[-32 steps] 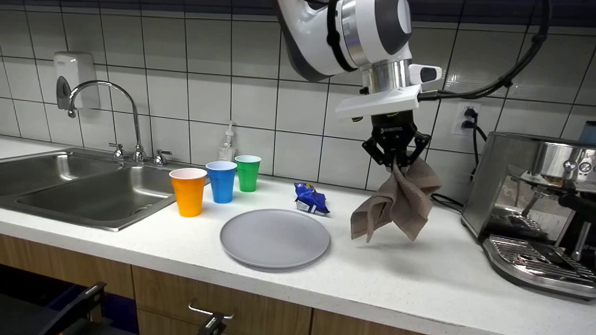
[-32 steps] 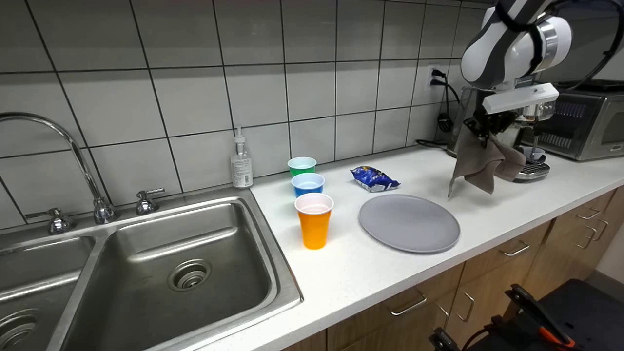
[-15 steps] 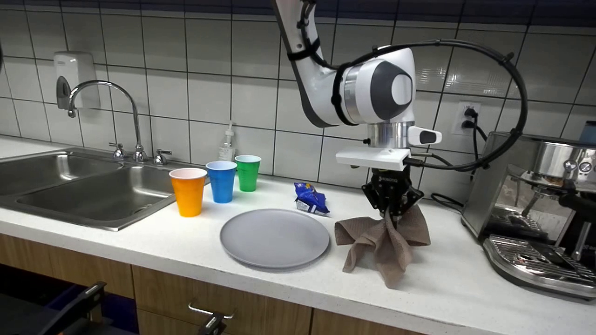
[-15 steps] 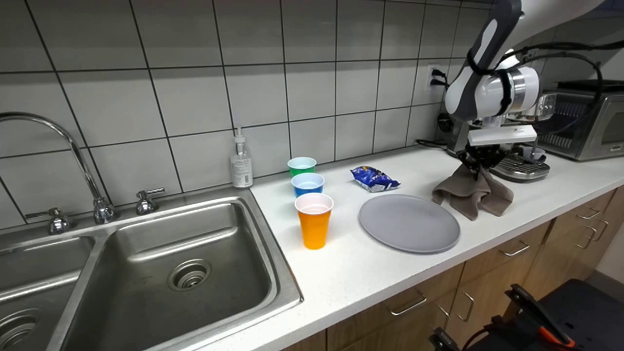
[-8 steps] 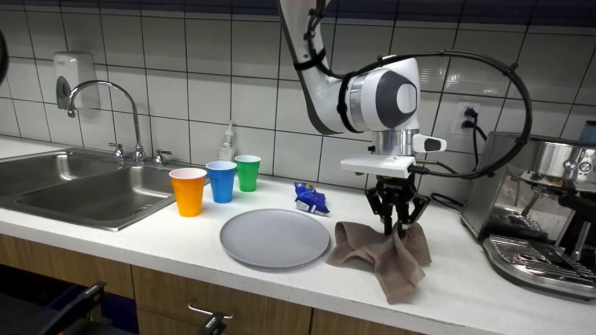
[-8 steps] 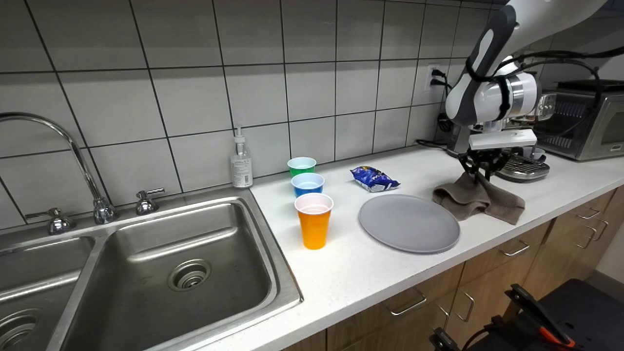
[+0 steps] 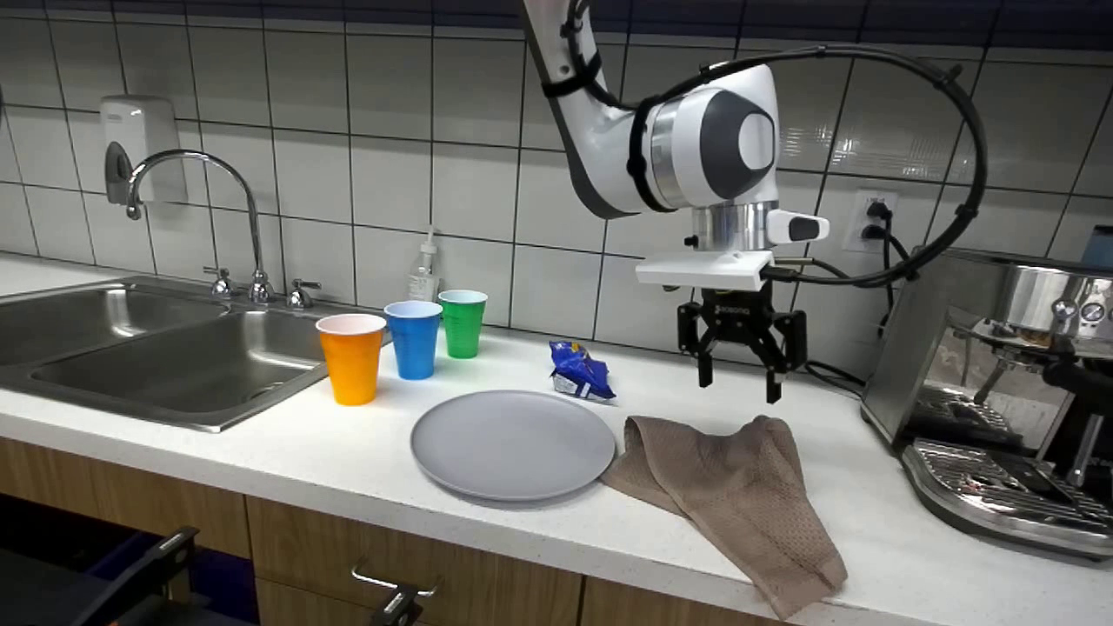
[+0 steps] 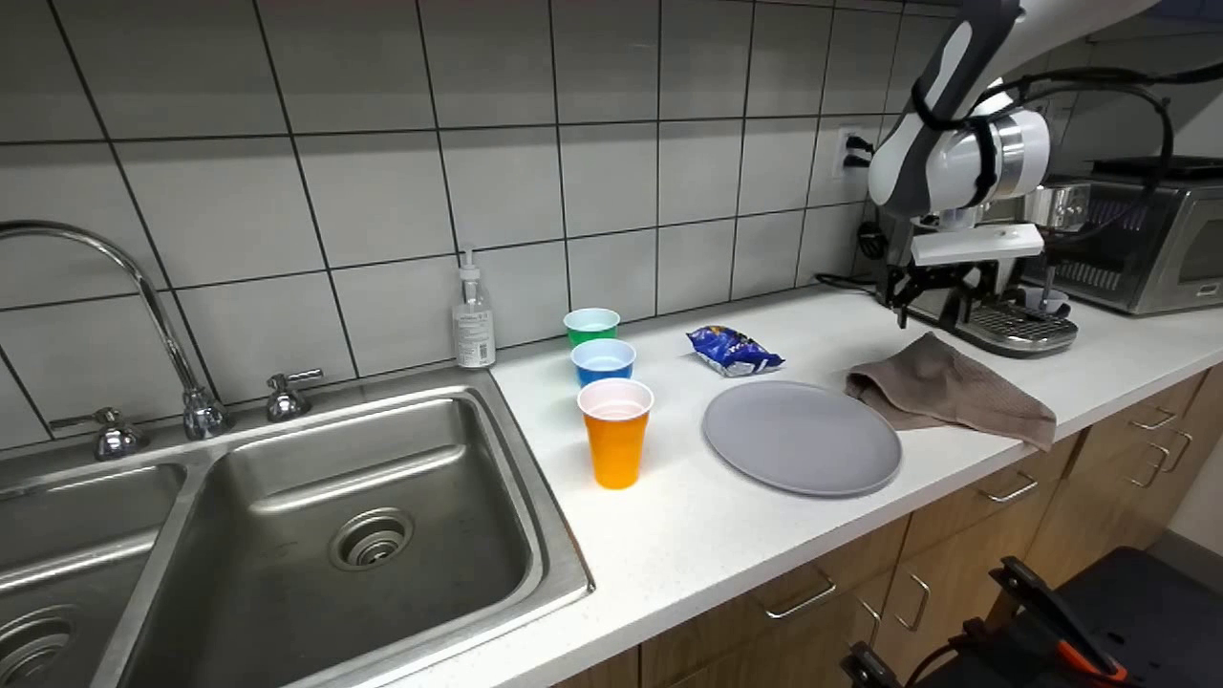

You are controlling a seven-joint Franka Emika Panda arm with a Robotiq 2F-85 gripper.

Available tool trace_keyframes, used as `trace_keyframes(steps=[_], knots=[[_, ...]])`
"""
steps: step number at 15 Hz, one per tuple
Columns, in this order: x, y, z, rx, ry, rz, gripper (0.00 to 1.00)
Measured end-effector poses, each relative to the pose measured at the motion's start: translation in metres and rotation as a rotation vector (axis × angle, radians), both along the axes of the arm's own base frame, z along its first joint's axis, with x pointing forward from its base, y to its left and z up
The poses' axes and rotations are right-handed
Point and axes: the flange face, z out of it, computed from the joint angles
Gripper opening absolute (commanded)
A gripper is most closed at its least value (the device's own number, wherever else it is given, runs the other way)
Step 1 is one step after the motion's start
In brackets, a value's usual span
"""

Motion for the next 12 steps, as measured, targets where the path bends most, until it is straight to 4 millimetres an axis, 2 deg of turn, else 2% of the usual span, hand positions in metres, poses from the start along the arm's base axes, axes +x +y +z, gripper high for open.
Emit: trace_keyframes(steps=[6, 12], knots=[[0.015, 0.04, 0.031, -0.021, -0.015, 0.104, 1.0], [0.025, 0.103, 0.048, 0.005, -0.031, 0.214, 1.0]])
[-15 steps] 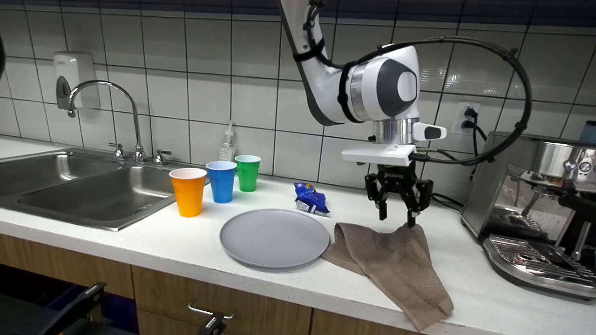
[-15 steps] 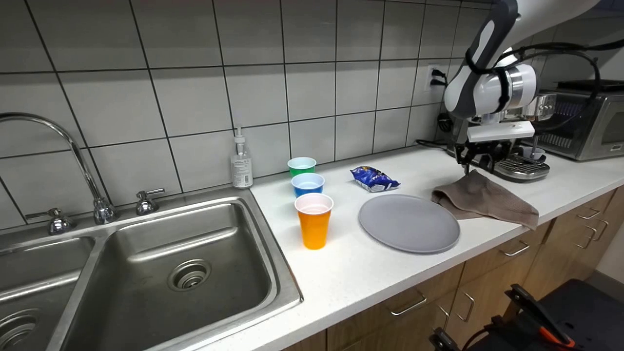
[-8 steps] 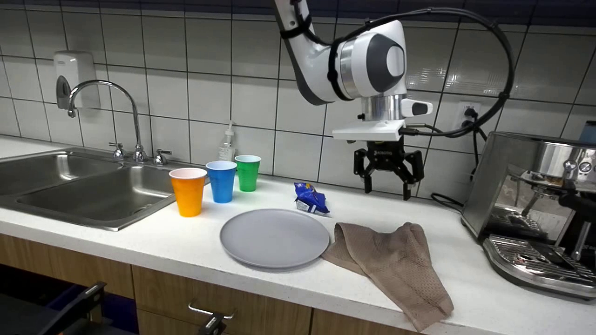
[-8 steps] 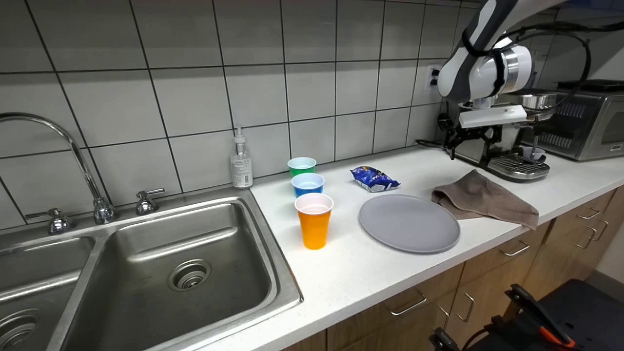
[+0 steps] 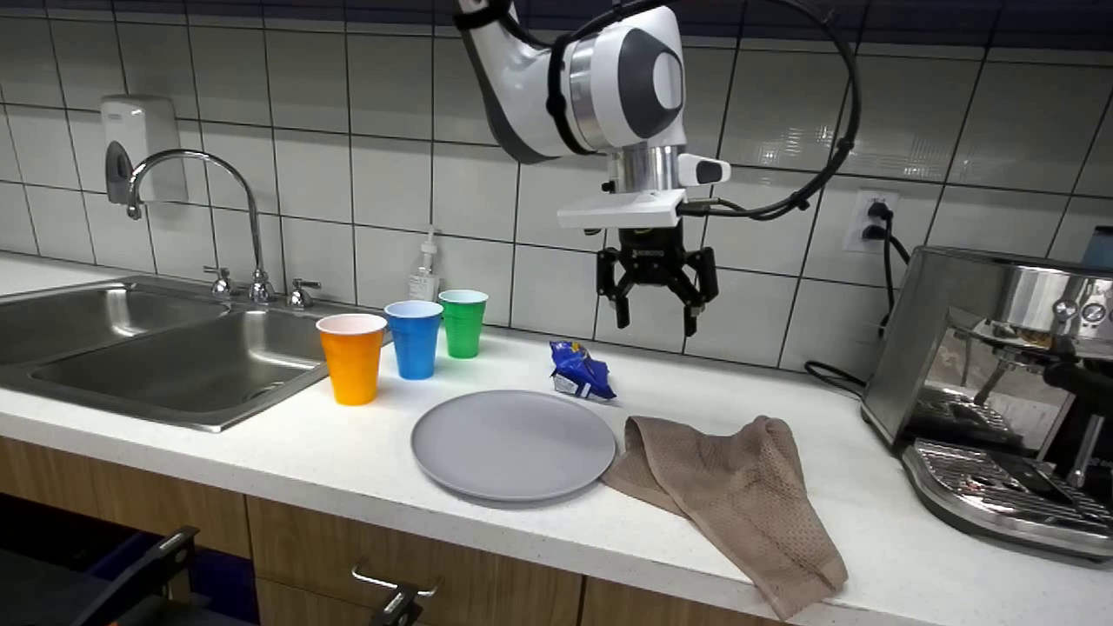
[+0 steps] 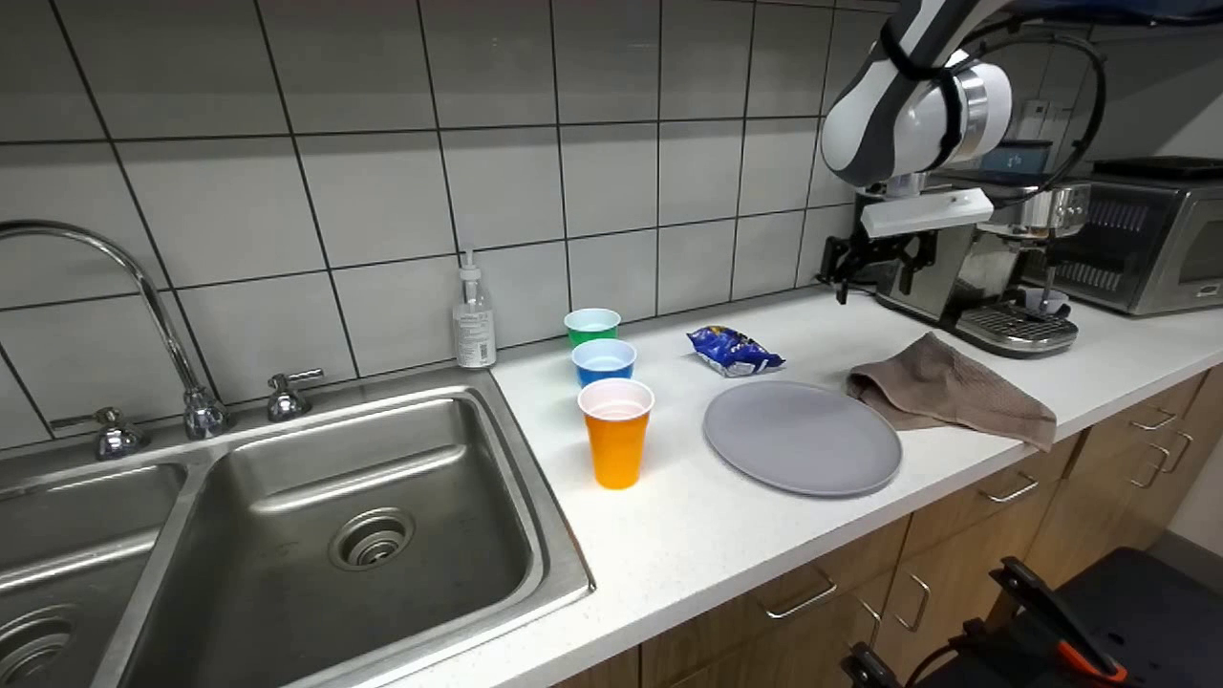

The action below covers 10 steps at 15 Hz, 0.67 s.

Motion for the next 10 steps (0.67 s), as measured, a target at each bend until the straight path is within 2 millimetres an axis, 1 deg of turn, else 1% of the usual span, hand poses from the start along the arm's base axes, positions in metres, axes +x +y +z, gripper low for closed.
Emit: trace_keyframes(steps=[5, 10], knots=[[0.004, 0.057, 0.009, 0.032, -0.008, 0.09, 1.0], [0.002, 0.117, 0.007, 0.076, 0.002, 0.18, 1.0]])
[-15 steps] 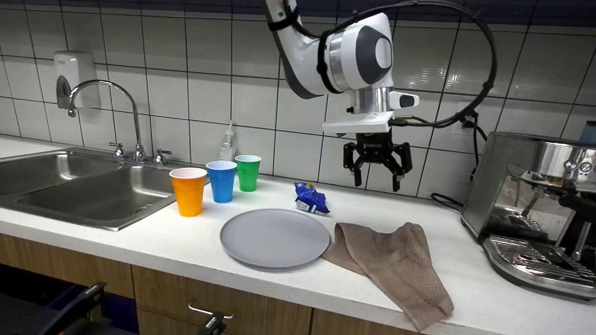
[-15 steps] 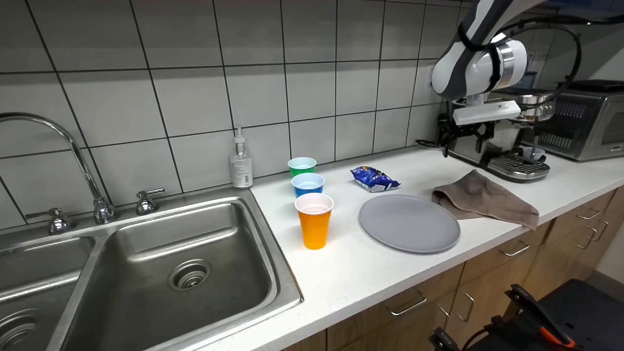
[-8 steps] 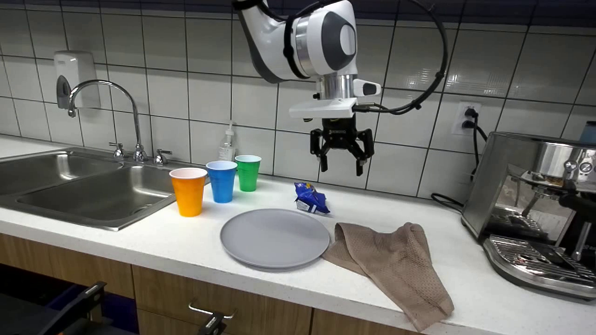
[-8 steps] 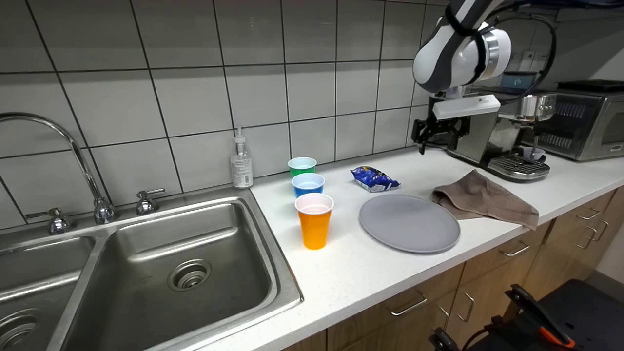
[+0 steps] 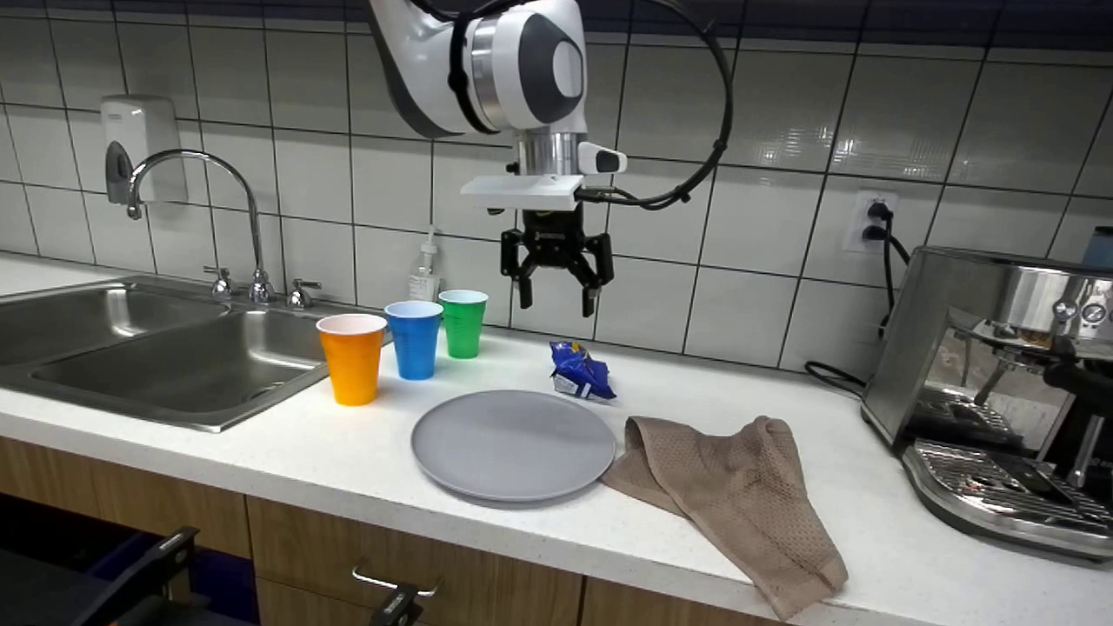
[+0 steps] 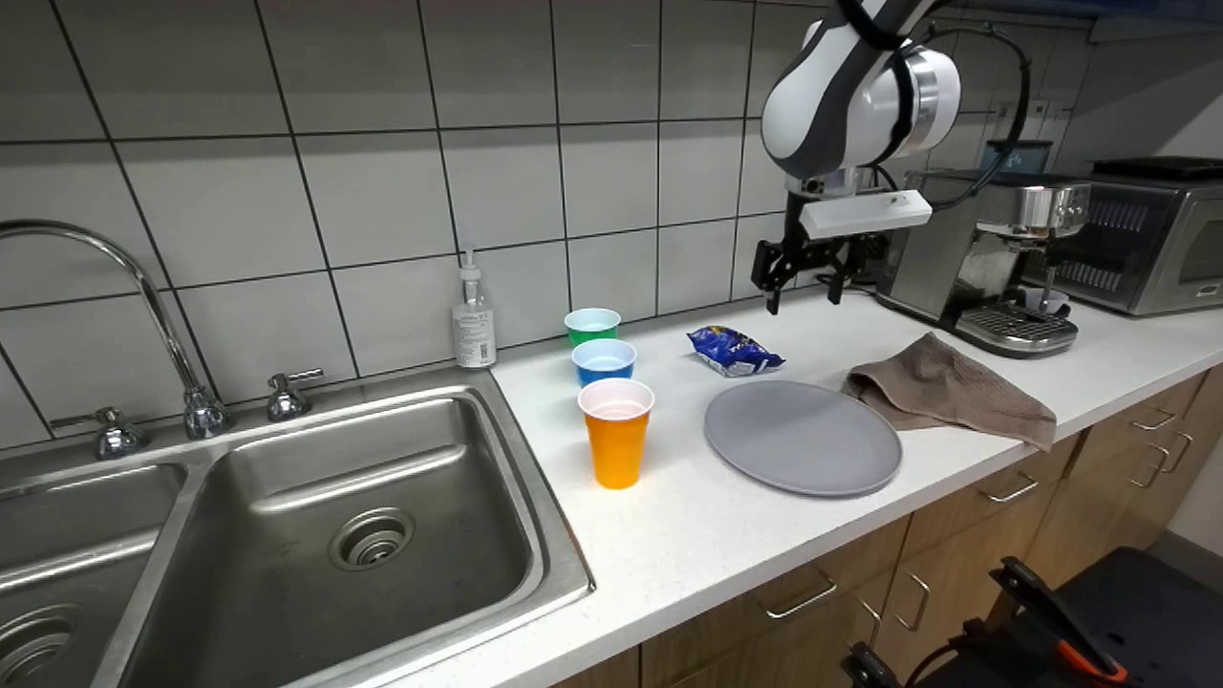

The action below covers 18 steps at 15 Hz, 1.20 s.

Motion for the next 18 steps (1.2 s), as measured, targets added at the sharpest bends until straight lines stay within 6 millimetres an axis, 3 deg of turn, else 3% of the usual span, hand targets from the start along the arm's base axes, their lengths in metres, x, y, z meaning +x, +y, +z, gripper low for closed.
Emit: trace_keyframes(steps=[5, 9, 18], knots=[[-0.005, 0.066, -0.009, 0.067, 0.021, 0.105, 1.0], [-0.01, 0.106, -0.007, 0.109, 0.027, 0.189, 1.0], [-0.026, 0.153, 0.001, 0.147, 0.048, 0.328, 1.0]])
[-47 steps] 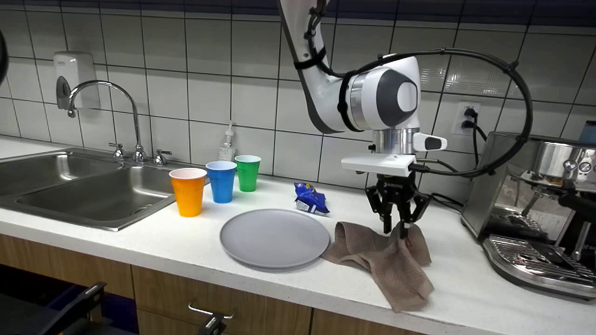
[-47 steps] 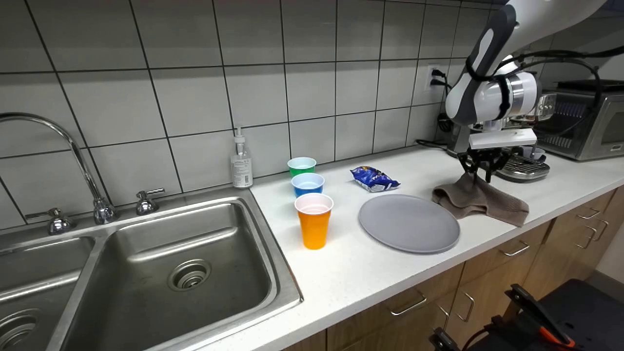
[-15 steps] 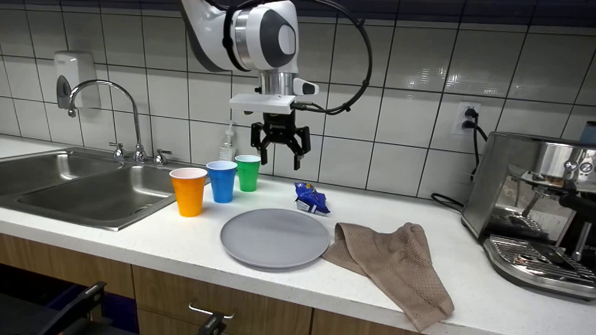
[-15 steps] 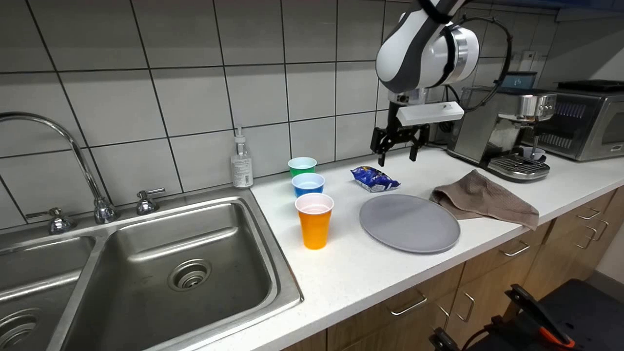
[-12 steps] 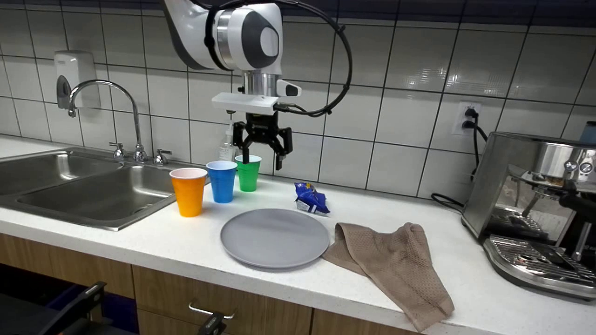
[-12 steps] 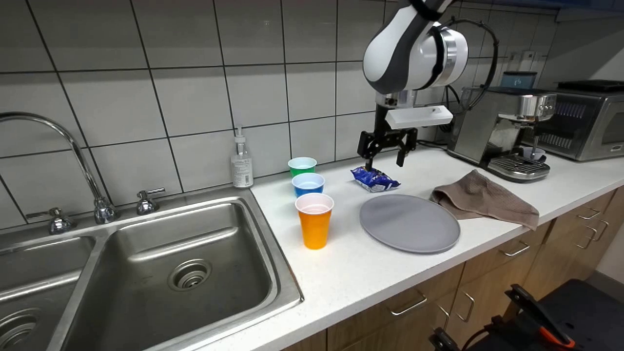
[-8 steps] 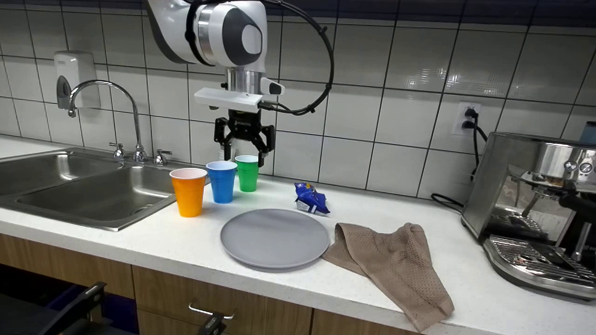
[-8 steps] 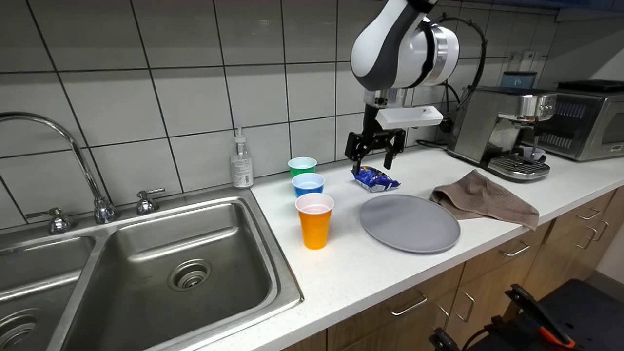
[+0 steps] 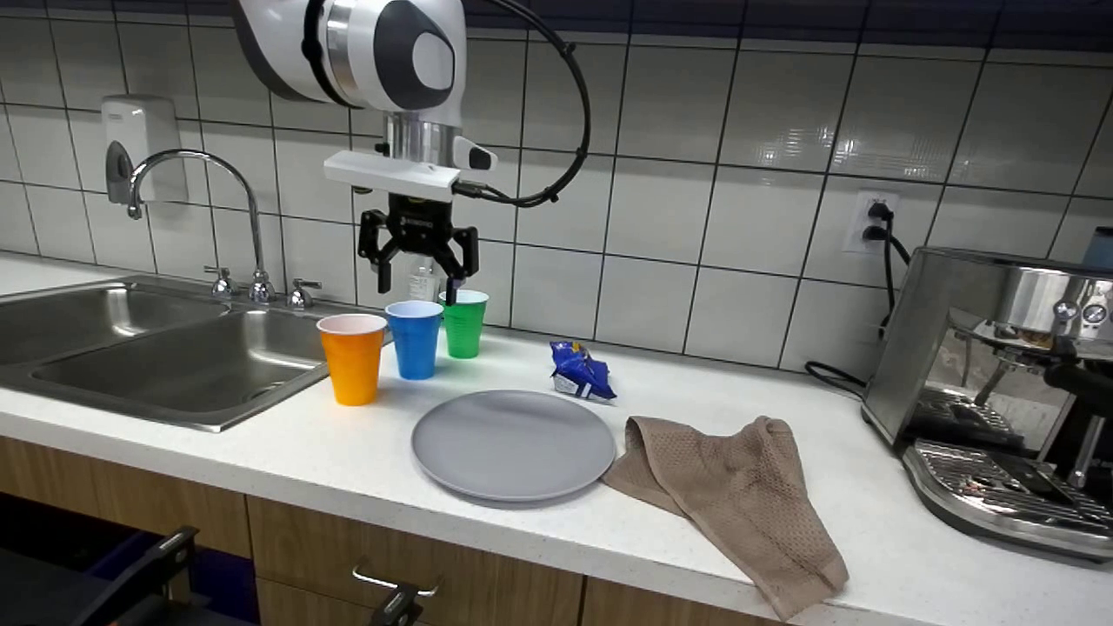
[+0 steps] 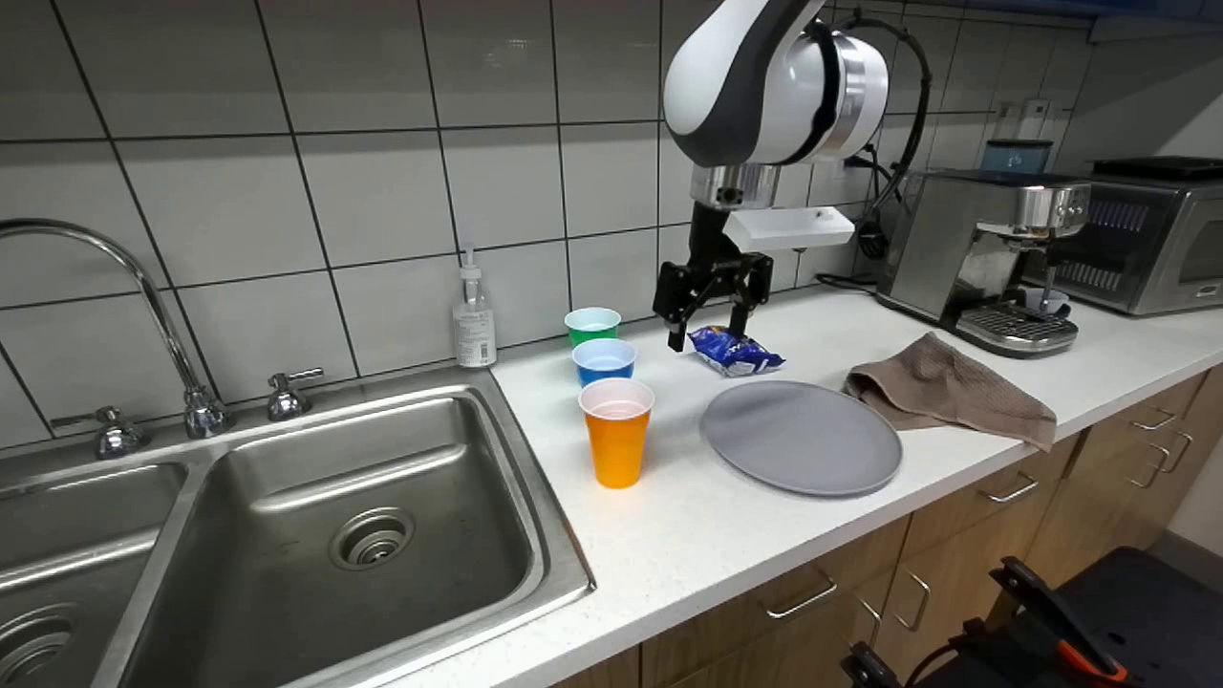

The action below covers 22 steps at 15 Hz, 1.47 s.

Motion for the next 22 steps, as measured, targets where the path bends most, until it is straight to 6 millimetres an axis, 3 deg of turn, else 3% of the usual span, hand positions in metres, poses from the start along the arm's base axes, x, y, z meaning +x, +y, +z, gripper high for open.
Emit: trace_keyframes(steps=[10, 18, 22], knots=[[-0.001, 0.002, -0.003, -0.001, 0.006, 0.011, 1.0], [-0.001, 0.052, -0.027, 0.014, 0.029, 0.094, 1.0], [0.004, 0.066, -0.038, 0.019, 0.022, 0.115, 1.0]])
